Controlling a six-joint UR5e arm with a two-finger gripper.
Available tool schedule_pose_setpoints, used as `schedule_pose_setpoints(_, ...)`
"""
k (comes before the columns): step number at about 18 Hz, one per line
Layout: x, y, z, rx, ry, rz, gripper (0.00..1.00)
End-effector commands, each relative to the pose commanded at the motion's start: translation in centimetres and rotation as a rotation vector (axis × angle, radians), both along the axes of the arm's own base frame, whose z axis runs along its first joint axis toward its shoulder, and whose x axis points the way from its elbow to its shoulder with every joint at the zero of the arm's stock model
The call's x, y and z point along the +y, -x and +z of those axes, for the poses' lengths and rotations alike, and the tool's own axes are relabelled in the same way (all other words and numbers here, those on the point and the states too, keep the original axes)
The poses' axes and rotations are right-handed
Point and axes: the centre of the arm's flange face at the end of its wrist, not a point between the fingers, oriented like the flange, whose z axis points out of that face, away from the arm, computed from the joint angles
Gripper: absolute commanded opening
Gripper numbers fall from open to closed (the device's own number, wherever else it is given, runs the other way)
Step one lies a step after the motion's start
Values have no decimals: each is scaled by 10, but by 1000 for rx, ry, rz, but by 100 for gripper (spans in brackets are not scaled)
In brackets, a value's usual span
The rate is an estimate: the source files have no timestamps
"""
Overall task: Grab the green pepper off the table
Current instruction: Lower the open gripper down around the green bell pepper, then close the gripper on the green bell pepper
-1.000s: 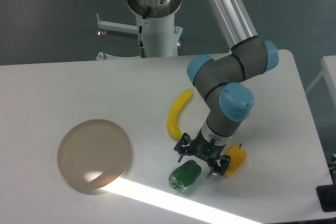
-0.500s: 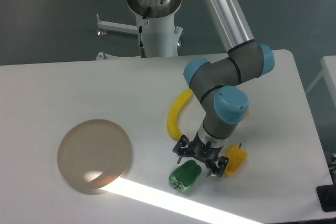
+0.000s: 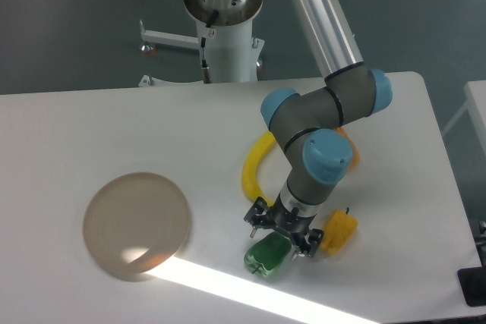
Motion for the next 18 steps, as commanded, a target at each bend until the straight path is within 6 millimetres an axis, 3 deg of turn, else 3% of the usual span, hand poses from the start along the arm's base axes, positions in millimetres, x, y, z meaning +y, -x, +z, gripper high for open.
schedule_pose_setpoints(7, 4, -6, -6, 1, 0, -6, 100)
schedule_pose_setpoints(9, 4, -5, -5, 8, -8, -8, 84)
schedule_pose_setpoints(12, 5, -5, -3, 13, -13, -9, 52)
schedule_pose_setpoints(14, 6, -4, -1, 15, -19, -12, 39)
schedule_pose_setpoints(18, 6, 0, 7, 25, -30, -8, 36)
